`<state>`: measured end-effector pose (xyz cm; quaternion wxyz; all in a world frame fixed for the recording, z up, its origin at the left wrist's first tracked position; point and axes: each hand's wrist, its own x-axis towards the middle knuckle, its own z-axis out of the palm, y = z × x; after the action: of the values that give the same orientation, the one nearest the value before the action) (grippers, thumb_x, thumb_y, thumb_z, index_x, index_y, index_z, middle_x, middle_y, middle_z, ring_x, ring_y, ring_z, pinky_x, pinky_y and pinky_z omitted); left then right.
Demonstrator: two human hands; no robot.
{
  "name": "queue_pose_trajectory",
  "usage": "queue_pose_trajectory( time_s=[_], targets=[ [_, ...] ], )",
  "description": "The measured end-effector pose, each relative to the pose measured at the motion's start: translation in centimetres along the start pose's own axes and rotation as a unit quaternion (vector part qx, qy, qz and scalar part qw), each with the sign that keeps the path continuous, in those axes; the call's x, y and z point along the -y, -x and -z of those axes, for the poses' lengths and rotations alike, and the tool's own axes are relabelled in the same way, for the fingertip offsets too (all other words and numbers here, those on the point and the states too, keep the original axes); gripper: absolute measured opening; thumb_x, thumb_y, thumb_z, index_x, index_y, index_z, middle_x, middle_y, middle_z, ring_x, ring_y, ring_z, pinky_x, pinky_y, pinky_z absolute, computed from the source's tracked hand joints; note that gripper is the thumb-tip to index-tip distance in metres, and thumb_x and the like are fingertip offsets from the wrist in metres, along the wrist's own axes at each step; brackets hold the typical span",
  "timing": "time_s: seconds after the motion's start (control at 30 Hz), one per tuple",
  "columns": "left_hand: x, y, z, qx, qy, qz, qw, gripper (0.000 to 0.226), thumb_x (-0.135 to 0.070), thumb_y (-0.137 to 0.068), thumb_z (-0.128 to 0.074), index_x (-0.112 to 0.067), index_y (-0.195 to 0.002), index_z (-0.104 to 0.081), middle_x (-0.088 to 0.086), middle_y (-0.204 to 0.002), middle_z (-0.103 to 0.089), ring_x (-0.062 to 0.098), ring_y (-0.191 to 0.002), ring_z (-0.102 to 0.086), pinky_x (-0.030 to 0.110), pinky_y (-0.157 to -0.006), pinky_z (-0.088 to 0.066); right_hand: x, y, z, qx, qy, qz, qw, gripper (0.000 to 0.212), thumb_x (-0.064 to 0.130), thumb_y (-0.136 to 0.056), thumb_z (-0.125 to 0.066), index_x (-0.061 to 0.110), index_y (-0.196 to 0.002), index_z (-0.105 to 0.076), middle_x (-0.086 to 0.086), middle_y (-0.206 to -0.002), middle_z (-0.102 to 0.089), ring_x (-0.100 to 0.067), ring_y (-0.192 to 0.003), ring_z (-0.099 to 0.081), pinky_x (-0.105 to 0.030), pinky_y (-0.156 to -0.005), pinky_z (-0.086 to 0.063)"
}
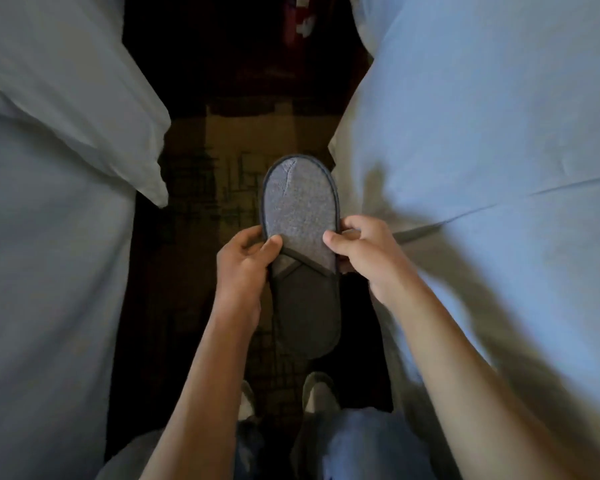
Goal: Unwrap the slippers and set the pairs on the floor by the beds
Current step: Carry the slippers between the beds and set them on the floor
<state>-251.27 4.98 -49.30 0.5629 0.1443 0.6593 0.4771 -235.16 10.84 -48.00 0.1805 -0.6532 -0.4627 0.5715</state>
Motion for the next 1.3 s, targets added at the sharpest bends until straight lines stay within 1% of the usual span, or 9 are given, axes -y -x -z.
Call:
queue_pose_trajectory(
  time_s=[0.17,0.33,0.43,0.6,0.7,0.8,0.9,1.13,1.3],
  targets=[
    [9.8,-7.7,-0.3,-0.023,0.045,0.031,0.998,0.017,-0.007,-0.092,-0.064,-0.021,-0.100,-0.064,-0.006,-0.090,-0.072,0.010,-0.084,-0.069,0.026,-0.073,-0.054,-8.8,-7.5,-2.8,0.027,0.039,0.005,0.999,0.012,0.022,-0.093,-0.065,0.013,-0.100,-0.061,-0.019,-0.093,-0.072,-0.029,-0.083,-0.069,-0.049,-0.079,-0.057],
    [17.4,-14.2,0.3,-0.039,0.068,0.021,0.997,0.018,-0.004,-0.089,-0.066,-0.018,-0.099,-0.065,-0.005,-0.078,-0.076,0.011,-0.074,-0.070,0.028,-0.071,-0.055,-16.7,-13.0,-5.7,0.029,-0.007,-0.003,1.000,0.016,0.019,-0.095,-0.063,0.008,-0.106,-0.061,-0.010,-0.094,-0.072,-0.023,-0.088,-0.068,-0.038,-0.075,-0.053],
    [20.8,-17.0,0.7,-0.040,0.065,0.018,0.997,0.017,-0.006,-0.089,-0.067,-0.017,-0.102,-0.066,0.003,-0.096,-0.073,0.017,-0.086,-0.070,0.030,-0.073,-0.054,-20.0,-15.3,-7.1,0.016,-0.021,0.006,1.000,0.024,0.017,-0.094,-0.064,-0.002,-0.109,-0.060,-0.022,-0.100,-0.072,-0.030,-0.091,-0.069,-0.038,-0.074,-0.053],
    [24.8,-19.8,1.0,-0.038,0.083,0.010,0.996,0.042,-0.013,-0.087,-0.070,-0.008,-0.127,-0.060,0.013,-0.119,-0.070,0.029,-0.108,-0.068,0.039,-0.087,-0.056,-23.2,-17.4,-8.3,-0.012,0.003,0.053,0.999,0.021,0.018,-0.093,-0.065,-0.002,-0.095,-0.057,-0.019,-0.073,-0.060,-0.026,-0.071,-0.059,-0.037,-0.065,-0.047],
    [25.2,-19.5,1.1,-0.033,0.105,0.002,0.994,0.044,-0.013,-0.085,-0.072,-0.006,-0.127,-0.060,0.016,-0.117,-0.072,0.030,-0.106,-0.070,0.042,-0.091,-0.057,-23.9,-17.7,-8.9,-0.023,0.051,0.068,0.996,0.030,0.027,-0.089,-0.068,0.008,-0.110,-0.058,-0.019,-0.089,-0.070,-0.031,-0.080,-0.068,-0.044,-0.069,-0.057],
    [24.8,-18.4,1.1,-0.028,0.108,-0.025,0.993,0.034,-0.007,-0.087,-0.069,-0.005,-0.121,-0.063,0.018,-0.111,-0.073,0.028,-0.096,-0.070,0.044,-0.089,-0.056,-23.6,-16.5,-9.5,-0.094,0.163,0.121,0.975,0.059,0.033,-0.086,-0.071,0.023,-0.138,-0.046,0.003,-0.115,-0.061,-0.021,-0.103,-0.064,-0.033,-0.085,-0.053],
    [24.0,-17.2,1.2,-0.011,0.092,-0.067,0.993,0.015,-0.005,-0.090,-0.065,-0.015,-0.101,-0.069,0.012,-0.101,-0.076,0.027,-0.092,-0.072,0.041,-0.084,-0.057,-23.0,-15.3,-10.4,-0.094,0.187,0.196,0.958,0.059,0.033,-0.086,-0.071,0.030,-0.140,-0.046,0.000,-0.133,-0.056,-0.020,-0.113,-0.060,-0.033,-0.092,-0.051],
    [22.3,-16.4,1.4,0.084,0.049,-0.092,0.991,0.025,-0.030,-0.097,-0.052,-0.017,-0.110,-0.069,0.007,-0.105,-0.077,0.025,-0.099,-0.073,0.044,-0.083,-0.059,-23.3,-15.8,-10.6,0.037,-0.045,0.140,0.988,0.061,0.043,-0.087,-0.069,0.031,-0.142,-0.045,0.002,-0.141,-0.056,-0.016,-0.124,-0.058,-0.041,-0.100,-0.054],
    [23.2,-16.7,1.9,0.099,0.028,-0.107,0.989,0.015,-0.018,-0.094,-0.059,-0.018,-0.099,-0.073,0.006,-0.100,-0.077,0.021,-0.095,-0.073,0.035,-0.074,-0.061,-24.1,-15.9,-10.4,0.107,-0.181,0.102,0.972,0.067,0.046,-0.073,-0.075,0.027,-0.133,-0.053,-0.006,-0.124,-0.069,-0.026,-0.108,-0.071,-0.042,-0.081,-0.061]
  ],
)
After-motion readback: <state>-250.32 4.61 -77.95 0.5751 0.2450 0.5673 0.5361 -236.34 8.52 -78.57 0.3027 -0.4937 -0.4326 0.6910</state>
